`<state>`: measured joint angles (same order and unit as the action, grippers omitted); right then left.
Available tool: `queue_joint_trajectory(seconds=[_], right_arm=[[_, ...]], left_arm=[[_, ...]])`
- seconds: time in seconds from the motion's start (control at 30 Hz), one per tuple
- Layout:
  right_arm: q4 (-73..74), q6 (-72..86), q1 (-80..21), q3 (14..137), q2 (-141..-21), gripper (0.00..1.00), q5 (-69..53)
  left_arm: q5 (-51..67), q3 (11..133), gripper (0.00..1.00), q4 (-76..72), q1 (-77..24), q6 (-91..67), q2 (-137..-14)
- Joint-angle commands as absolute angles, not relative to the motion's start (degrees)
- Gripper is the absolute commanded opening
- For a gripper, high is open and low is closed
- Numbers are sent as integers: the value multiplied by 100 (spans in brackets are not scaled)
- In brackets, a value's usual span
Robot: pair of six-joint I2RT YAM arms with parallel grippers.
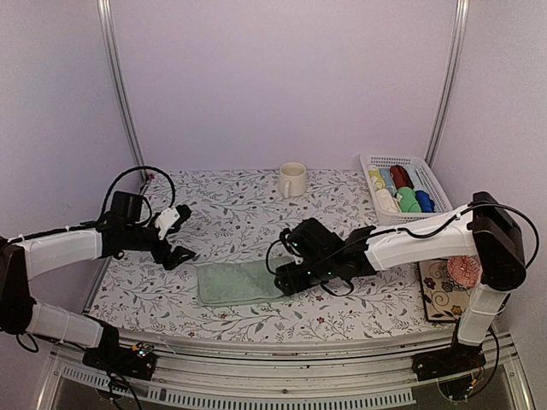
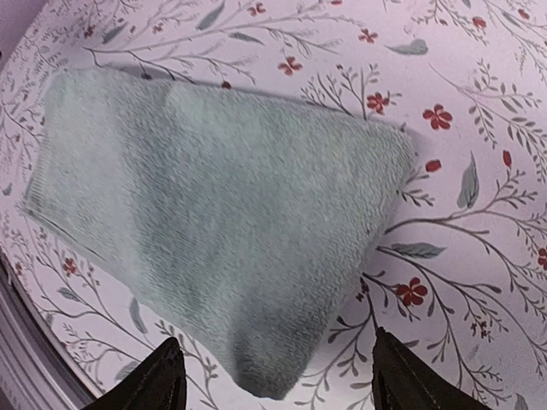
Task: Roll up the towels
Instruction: Fold the towel at the center of the board.
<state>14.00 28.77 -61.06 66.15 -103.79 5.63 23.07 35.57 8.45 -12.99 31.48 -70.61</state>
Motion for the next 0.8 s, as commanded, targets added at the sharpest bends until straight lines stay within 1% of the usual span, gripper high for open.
queue_joint_trajectory(seconds=[0.0,0.1,0.23,0.37,0.63,0.77], right_arm=[[1477,2922,-6249,6302,-10161,77,1196],[1381,2991,-6249,6319,-10208,77,1123],[1672,3065,-6206,6781,-10384,77,1108],[1811,3123,-6053,7059,-10586,74,1027],[2060,3084,-5979,7373,-11102,56,1151],[2149,3083,-5977,7477,-11286,53,1431]], left_arm=[[2824,3867,97,1256,-1141,3155,-7436],[3174,4126,97,1616,-1074,3155,-7786],[3375,4360,97,1964,-976,3143,-8126],[3555,4437,97,2147,-871,3102,-8350],[3712,4569,97,2344,-820,3105,-8824],[3569,4461,97,2053,-813,3014,-8838]])
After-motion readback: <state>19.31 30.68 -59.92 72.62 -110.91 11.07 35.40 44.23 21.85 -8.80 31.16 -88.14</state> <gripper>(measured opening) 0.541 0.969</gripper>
